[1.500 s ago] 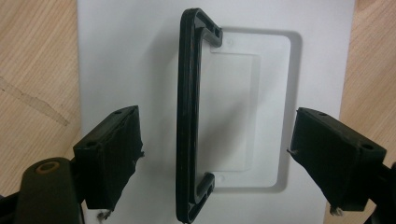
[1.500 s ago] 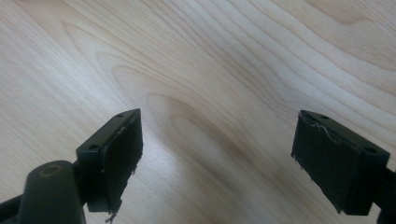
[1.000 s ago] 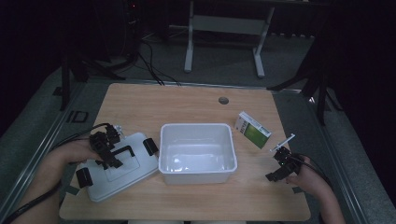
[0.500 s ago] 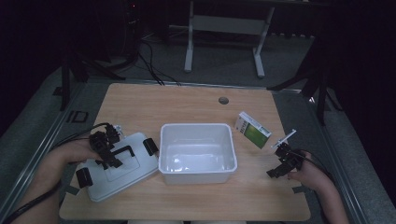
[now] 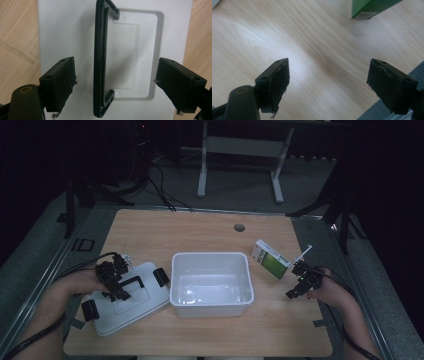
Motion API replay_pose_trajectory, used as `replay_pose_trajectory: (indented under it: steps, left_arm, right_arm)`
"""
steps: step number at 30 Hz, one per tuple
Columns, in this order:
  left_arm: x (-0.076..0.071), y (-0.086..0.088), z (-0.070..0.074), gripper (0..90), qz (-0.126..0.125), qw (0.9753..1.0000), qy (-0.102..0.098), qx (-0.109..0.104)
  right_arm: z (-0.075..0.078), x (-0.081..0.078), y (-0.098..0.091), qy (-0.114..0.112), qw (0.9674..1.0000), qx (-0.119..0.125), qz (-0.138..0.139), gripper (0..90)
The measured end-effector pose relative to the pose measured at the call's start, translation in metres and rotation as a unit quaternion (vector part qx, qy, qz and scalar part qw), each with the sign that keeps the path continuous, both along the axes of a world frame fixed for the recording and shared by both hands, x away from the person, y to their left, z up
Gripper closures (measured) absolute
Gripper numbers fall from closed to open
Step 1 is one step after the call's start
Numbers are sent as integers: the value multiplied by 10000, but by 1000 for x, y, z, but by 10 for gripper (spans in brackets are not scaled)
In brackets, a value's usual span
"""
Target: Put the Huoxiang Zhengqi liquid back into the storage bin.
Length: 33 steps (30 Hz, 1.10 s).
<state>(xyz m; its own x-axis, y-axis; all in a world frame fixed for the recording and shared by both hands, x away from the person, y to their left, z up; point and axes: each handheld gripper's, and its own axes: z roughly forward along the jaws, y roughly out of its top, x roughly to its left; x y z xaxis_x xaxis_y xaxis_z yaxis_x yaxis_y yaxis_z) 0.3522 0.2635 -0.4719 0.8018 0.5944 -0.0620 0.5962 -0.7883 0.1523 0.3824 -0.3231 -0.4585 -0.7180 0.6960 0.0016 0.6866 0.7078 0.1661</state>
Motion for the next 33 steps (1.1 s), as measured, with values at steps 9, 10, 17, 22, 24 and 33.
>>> replay_pose_trajectory:
  steps: [9, 10, 17, 22, 24, 33]
  left_arm:
    - [1, 0, 0, 169, -18, 10000, 13, 52]
    - [1, 0, 0, 169, -19, 10000, 13, 56]
    - [2, -1, -1, 169, -16, 10000, 33, 43]
    - [2, -2, -2, 169, -19, 10000, 52, 29]
    - [3, -2, -3, 169, -21, 10000, 54, 31]
    - [4, -1, -3, 169, -19, 10000, 78, 53]
  right_arm:
    - [20, 19, 4, -104, 9999, -36, 23, 176]
    - [22, 22, 4, -112, 9999, -65, 47, 176]
    - [36, 39, 9, -137, 9998, -103, 67, 179]
    - [39, 49, 12, -138, 9998, -60, 102, 196]
    - [41, 56, 15, -111, 9999, -21, 96, 198]
    - [36, 81, 31, -55, 9998, -79, 181, 216]
